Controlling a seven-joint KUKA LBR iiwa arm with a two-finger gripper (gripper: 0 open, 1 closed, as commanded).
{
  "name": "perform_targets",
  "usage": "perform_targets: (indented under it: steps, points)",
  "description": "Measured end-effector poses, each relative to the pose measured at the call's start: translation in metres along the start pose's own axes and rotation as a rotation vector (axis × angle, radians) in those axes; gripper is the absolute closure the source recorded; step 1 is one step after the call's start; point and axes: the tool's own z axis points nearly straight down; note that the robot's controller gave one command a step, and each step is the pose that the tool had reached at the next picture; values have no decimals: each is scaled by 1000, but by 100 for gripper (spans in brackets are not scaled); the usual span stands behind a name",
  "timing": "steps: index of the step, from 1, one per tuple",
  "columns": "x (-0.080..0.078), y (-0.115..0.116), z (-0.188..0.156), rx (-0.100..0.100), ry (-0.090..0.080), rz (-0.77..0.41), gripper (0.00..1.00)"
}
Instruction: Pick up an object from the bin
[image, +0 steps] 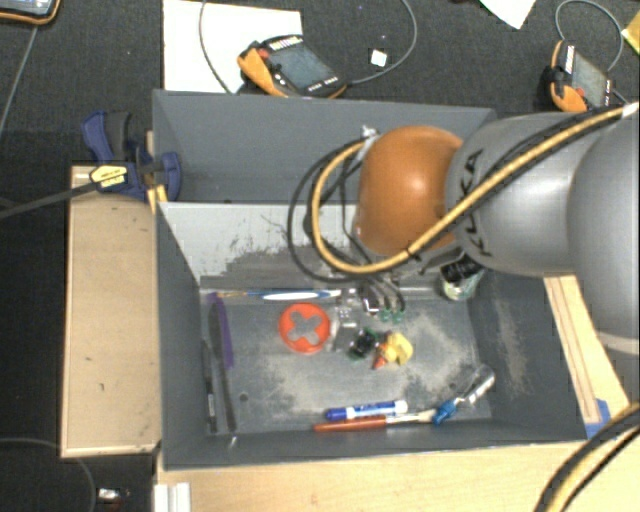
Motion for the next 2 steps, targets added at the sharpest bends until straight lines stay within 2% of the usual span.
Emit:
perform_targets:
  steps: [1, 2]
  points:
    - [-2, 0, -4, -1, -8, 5, 0]
    - [-17, 2, 74, -3, -8, 21, 0]
